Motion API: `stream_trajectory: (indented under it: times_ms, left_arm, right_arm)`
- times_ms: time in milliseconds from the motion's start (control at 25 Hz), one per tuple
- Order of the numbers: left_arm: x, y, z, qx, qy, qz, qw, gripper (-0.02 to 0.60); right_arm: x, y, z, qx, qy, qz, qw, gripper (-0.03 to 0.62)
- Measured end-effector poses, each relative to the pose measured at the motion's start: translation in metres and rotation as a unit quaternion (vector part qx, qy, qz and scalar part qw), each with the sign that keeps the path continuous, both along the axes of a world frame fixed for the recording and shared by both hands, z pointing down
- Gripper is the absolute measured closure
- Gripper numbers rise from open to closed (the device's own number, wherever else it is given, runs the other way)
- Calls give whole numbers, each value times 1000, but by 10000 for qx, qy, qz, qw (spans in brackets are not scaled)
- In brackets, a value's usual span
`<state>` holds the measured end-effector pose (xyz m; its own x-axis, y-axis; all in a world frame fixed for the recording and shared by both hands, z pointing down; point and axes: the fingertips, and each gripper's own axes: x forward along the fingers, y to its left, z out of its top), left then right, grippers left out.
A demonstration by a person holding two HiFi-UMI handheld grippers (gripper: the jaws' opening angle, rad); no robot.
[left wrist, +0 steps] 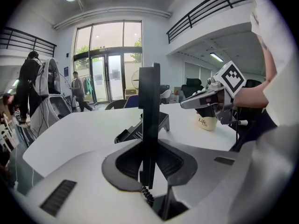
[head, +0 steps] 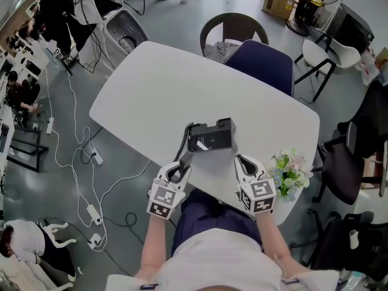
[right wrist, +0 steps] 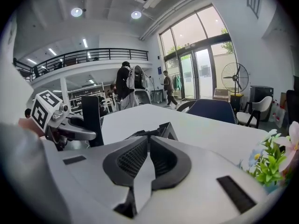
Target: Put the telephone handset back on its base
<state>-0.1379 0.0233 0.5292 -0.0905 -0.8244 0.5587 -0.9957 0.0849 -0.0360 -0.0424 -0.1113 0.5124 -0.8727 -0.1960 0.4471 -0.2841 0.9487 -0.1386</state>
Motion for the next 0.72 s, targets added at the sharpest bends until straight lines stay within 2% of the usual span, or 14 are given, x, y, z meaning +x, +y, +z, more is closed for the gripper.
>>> stream_trajectory:
  times_ms: [120, 440, 720]
  left_arm:
    - [0, -6, 4, -93, 198, 128, 9997, 497]
    - [3, -27, 12, -397, 248, 629, 9969, 497]
    - [-6, -38, 13, -761, 286, 1272, 9885, 497]
  right_arm:
    - [1, -2, 0, -29, -48, 19, 10000, 553]
    - [8, -8, 3, -123, -2, 199, 9997, 553]
    - [8, -2, 13, -195, 93, 294, 9993, 553]
